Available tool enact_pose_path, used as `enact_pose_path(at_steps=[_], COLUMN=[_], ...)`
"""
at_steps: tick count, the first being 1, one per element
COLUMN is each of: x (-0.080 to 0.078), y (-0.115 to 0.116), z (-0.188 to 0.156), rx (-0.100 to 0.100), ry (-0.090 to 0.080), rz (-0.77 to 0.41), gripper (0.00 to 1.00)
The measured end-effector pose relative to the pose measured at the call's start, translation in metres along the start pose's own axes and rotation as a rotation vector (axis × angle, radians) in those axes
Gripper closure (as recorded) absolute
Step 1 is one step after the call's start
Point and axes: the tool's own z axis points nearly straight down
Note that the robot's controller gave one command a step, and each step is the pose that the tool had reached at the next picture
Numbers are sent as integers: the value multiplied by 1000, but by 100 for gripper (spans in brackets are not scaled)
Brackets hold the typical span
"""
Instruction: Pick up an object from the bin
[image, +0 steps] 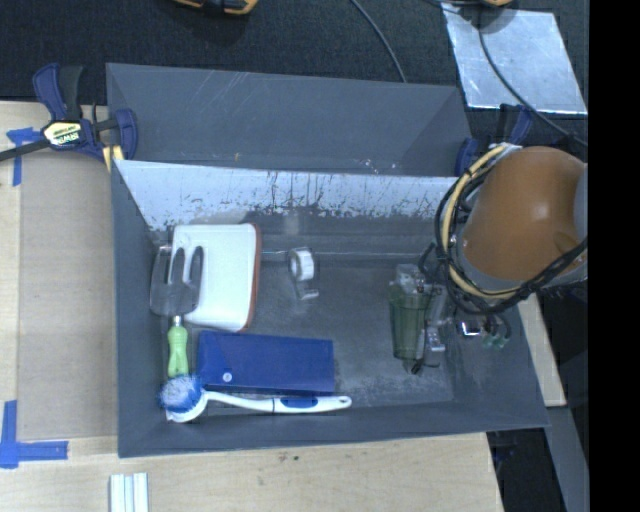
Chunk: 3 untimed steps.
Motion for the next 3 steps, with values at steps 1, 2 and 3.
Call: enact_pose_path(at_steps=[1,2,3], x=[0,17,3], y=[0,50,27], z=[0,58,73], rx=[0,-3,4], ry=[0,3,-8], rz=[0,8,-118], gripper=[0,0,0])
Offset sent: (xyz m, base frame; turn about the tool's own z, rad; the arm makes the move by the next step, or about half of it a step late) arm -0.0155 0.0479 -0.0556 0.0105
